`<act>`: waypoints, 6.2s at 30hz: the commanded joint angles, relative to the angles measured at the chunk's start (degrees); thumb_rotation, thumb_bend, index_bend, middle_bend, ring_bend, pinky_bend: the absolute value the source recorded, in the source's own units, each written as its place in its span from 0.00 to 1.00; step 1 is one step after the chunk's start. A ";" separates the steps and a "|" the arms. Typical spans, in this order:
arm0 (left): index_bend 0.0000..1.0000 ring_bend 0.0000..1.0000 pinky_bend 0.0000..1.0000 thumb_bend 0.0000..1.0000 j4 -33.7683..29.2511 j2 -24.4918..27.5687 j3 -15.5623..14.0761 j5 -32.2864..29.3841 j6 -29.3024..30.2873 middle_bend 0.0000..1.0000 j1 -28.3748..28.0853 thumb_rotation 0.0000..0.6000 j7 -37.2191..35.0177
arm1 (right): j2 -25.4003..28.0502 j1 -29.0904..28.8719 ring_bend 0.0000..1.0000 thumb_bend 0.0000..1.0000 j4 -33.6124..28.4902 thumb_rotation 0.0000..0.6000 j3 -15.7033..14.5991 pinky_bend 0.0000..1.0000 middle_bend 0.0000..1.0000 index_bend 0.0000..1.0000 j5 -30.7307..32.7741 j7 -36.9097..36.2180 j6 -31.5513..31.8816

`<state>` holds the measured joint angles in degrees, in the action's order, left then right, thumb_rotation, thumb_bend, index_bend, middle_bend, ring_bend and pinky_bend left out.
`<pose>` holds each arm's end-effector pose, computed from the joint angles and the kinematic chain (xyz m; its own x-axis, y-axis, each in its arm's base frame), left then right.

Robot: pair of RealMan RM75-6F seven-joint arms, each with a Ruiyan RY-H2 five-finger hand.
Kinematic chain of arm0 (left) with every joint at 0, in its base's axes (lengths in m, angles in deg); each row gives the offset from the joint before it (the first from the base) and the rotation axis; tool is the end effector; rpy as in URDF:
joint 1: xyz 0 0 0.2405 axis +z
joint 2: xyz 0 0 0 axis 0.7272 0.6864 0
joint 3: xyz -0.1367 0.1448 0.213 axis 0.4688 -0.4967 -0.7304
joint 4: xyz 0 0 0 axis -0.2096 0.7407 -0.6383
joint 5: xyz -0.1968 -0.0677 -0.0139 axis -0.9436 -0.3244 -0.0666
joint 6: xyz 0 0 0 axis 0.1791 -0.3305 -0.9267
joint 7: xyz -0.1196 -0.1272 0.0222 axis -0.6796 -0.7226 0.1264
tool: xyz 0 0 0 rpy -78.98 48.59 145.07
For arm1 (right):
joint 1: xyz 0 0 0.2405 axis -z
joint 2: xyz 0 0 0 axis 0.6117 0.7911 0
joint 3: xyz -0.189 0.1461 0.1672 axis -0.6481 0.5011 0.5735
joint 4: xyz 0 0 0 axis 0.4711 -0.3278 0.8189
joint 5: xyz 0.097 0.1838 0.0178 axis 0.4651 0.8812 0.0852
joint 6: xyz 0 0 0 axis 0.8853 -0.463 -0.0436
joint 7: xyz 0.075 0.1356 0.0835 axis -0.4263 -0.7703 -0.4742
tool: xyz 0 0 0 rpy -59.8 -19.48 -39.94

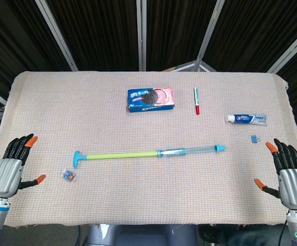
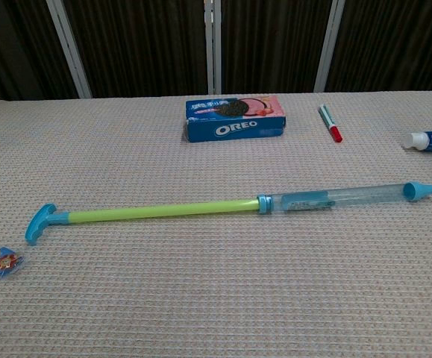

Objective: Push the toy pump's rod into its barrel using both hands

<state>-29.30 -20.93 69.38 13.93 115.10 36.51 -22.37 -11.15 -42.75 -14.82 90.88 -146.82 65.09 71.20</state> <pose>-0.2774 0.2282 0.1514 0.2796 0.0370 0.9594 0.9555 -0.1084 -0.2743 -0.3150 -0.2123 0.1839 0.3297 0.1543 0.9314 -0.9368 -0.0684 0.3430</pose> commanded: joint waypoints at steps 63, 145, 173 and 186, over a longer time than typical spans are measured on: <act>0.00 0.00 0.00 0.00 3.42 -3.92 4.05 -11.67 -10.79 0.00 -4.25 1.00 6.76 | -20.88 -31.32 1.00 0.17 29.33 1.00 4.65 1.00 0.98 0.46 15.72 6.27 -47.65; 0.64 0.86 1.00 0.46 25.92 -23.91 6.41 -28.94 -33.06 0.88 -22.46 1.00 13.38 | -16.16 -30.02 1.00 0.36 18.09 1.00 4.21 1.00 0.99 0.65 22.47 11.33 -44.97; 0.70 0.86 1.00 0.47 19.73 -24.21 10.22 -33.84 -31.30 0.88 -26.65 1.00 14.56 | -13.75 -31.66 1.00 0.39 6.19 1.00 7.13 1.00 0.99 0.66 27.83 17.52 -41.74; 0.70 0.86 1.00 0.46 19.74 -25.90 10.50 -34.64 -31.29 0.88 -28.39 1.00 15.16 | -14.78 -33.38 1.00 0.40 5.05 1.00 7.20 1.00 0.99 0.66 29.52 20.21 -41.86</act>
<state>-9.54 -46.77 79.87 -20.66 83.85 8.20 -7.26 -25.85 -76.03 -9.72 98.09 -117.40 85.17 29.37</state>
